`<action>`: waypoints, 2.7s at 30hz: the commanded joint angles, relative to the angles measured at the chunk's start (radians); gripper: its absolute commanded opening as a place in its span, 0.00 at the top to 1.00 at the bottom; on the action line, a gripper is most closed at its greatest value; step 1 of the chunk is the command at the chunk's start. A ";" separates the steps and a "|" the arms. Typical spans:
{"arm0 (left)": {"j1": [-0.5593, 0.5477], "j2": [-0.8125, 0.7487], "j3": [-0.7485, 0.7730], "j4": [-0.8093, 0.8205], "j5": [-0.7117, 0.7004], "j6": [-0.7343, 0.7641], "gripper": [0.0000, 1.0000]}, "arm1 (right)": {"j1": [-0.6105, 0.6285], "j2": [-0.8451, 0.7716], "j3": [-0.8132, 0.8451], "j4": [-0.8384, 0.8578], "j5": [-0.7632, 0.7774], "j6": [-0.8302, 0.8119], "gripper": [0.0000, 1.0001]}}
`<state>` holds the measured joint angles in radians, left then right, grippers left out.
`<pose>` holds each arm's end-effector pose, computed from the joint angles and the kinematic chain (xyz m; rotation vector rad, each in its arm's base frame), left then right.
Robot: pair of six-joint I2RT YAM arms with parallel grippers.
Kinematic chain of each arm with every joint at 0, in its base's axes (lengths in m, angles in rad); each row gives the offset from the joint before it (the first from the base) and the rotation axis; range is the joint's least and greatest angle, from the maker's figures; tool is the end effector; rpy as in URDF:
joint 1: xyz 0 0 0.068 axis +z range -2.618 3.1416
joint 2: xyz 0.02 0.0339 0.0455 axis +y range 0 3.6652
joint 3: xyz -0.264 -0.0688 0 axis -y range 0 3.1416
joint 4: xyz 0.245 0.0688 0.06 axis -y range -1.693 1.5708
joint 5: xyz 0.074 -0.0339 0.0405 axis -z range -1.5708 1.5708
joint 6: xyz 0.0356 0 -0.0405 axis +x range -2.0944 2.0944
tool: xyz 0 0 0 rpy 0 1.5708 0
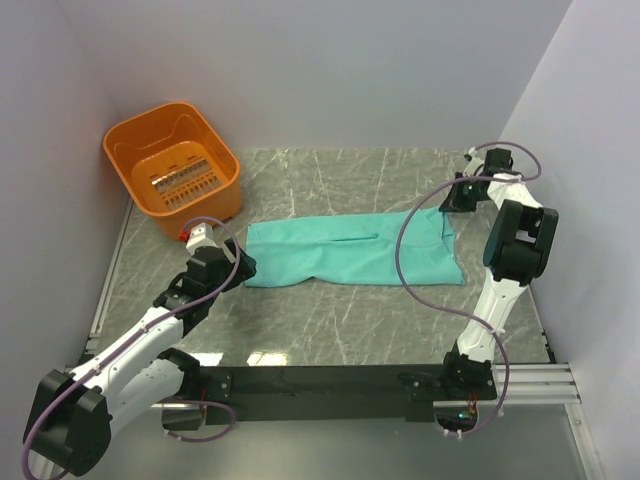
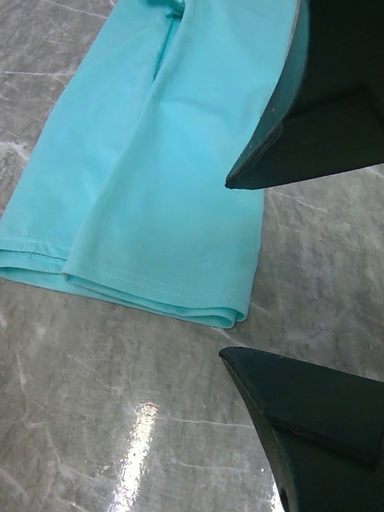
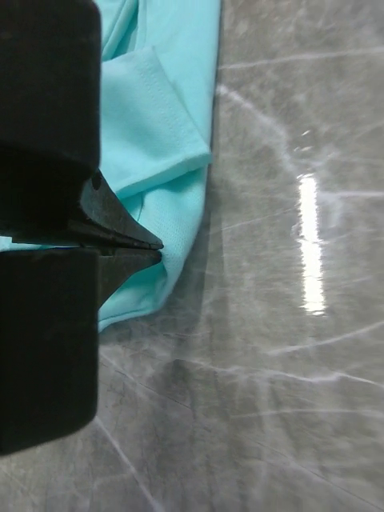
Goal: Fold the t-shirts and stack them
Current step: Fold the tshirt
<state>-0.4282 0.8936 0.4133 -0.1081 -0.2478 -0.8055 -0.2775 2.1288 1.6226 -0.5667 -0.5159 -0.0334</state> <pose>0.1763 -0.0709 0.1990 -0.5486 2.1030 -0.4507 0.4408 -0.1073 0.1789 0.1391 2.5226 0.5578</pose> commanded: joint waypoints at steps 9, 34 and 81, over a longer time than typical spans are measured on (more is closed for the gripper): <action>0.011 0.066 0.031 0.087 -0.007 0.028 0.15 | 0.000 0.083 0.278 -0.039 0.056 -0.025 0.71; 0.005 0.903 0.673 0.115 -0.016 0.269 0.34 | -0.163 -0.490 -0.492 -0.021 -0.098 -0.355 0.48; -0.018 0.978 0.872 -0.065 -0.208 0.289 0.59 | -0.184 -0.487 -0.547 -0.015 -0.096 -0.379 0.48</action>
<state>-0.4446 1.9652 1.2800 -0.1768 -0.4431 -0.5163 -0.4526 1.6775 1.0744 -0.5884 -0.6102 -0.3996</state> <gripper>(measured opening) 0.403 0.521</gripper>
